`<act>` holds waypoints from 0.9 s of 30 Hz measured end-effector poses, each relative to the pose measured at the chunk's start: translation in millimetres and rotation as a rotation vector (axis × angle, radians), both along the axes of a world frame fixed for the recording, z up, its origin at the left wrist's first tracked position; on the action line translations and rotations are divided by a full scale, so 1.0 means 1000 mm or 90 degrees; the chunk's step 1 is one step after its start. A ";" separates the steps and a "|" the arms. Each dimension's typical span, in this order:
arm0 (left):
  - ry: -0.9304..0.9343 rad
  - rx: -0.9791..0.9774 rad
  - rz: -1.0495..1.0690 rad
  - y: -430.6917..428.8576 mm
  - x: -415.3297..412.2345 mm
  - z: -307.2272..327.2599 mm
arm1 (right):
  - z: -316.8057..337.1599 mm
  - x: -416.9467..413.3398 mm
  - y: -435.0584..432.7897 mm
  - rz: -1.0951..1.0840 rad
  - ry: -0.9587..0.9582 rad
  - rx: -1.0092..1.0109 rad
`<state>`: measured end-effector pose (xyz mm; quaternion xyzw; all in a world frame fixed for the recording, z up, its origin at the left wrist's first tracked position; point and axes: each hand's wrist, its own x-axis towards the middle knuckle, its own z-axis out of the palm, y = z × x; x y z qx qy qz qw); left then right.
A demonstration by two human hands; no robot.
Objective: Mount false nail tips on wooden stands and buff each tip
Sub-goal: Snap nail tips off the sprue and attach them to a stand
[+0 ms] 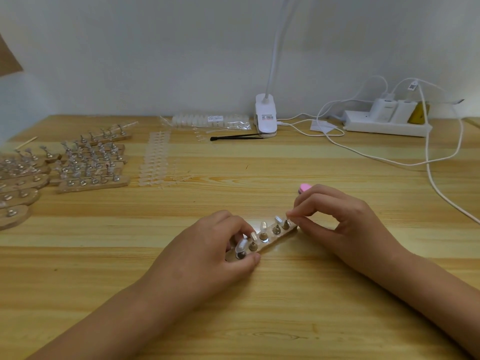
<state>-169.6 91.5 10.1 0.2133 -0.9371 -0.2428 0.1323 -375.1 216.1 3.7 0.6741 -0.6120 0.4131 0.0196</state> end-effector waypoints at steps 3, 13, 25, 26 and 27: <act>-0.003 0.006 0.004 0.000 0.001 0.000 | 0.003 0.002 0.000 -0.015 0.094 -0.011; -0.043 0.069 -0.001 -0.019 0.008 0.014 | 0.006 0.000 0.004 -0.061 -0.074 -0.033; 0.021 0.220 -0.173 -0.008 -0.001 0.004 | 0.008 -0.032 0.012 -0.245 0.015 0.257; 0.024 0.231 -0.164 -0.008 -0.001 0.004 | 0.008 -0.031 0.012 -0.239 0.024 0.252; 0.028 0.240 -0.161 -0.009 -0.001 0.004 | 0.009 -0.030 0.013 -0.233 0.030 0.244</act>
